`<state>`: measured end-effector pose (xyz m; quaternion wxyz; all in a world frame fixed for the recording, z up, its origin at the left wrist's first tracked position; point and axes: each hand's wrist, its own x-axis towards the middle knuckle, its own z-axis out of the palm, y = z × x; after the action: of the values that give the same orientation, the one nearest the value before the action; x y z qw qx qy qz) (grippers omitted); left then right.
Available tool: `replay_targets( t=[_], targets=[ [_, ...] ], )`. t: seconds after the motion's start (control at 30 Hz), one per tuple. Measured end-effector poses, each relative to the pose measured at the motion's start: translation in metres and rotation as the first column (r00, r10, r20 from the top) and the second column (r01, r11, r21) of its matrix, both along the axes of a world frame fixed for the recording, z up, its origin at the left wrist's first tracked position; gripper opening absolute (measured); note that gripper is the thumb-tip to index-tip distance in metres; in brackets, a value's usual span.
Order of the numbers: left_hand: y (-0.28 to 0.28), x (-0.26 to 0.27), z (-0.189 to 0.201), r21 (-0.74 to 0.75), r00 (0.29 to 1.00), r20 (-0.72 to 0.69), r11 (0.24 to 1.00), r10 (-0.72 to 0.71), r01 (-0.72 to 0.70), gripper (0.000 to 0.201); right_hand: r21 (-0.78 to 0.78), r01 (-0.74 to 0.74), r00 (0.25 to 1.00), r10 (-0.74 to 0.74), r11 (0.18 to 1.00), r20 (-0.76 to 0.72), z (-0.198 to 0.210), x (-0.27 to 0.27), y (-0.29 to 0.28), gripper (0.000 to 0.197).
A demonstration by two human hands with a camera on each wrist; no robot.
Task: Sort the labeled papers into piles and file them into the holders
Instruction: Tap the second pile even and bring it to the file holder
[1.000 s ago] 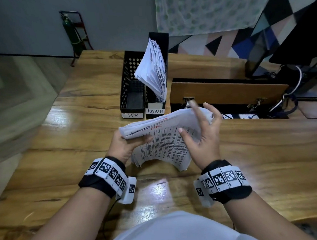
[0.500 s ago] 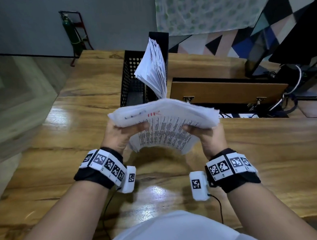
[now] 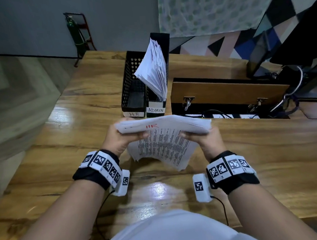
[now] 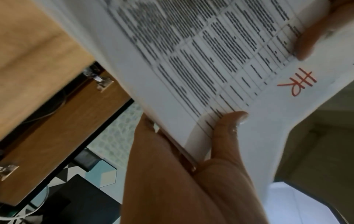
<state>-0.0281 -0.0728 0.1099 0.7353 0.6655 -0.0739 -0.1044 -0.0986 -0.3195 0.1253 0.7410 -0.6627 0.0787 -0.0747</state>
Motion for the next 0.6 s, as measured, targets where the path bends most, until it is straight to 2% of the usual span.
replay_targets(
  t=[0.07, 0.13, 0.23, 0.37, 0.5, 0.6],
  targets=[
    [-0.004, -0.008, -0.017, 0.019, 0.994, -0.088, 0.998, -0.063, 0.065, 0.051, -0.010, 0.000, 0.998, 0.000, 1.000, -0.056, -0.013, -0.003, 0.003, 0.046],
    [-0.011, -0.013, -0.032, 0.045, 0.992, -0.123, 0.998, -0.036, 0.042, 0.058, -0.010, 0.028, 0.997, -0.029, 1.000, -0.070, -0.018, -0.004, 0.008, 0.045],
    [-0.015, -0.012, -0.027, 0.049, 0.994, -0.089, 0.997, 0.070, -0.066, 0.053, -0.019, 0.040, 0.999, -0.040, 0.999, -0.009, -0.011, -0.001, 0.010, 0.042],
    [-0.013, -0.008, -0.010, 0.082, 0.998, 0.003, 0.995, 0.058, -0.058, 0.056, -0.005, -0.008, 0.999, 0.008, 1.000, 0.031, -0.001, -0.003, -0.002, 0.040],
    [-0.015, -0.020, -0.029, 0.106, 0.989, -0.148, 0.994, 0.024, -0.008, 0.056, 0.012, -0.037, 0.993, 0.038, 0.999, -0.113, -0.021, -0.009, -0.002, 0.046],
    [-0.024, -0.030, -0.045, 0.114, 0.958, -0.249, 0.986, 0.144, -0.119, 0.048, 0.026, -0.043, 0.986, 0.047, 0.999, -0.161, -0.031, -0.010, 0.001, 0.036]
  ],
)
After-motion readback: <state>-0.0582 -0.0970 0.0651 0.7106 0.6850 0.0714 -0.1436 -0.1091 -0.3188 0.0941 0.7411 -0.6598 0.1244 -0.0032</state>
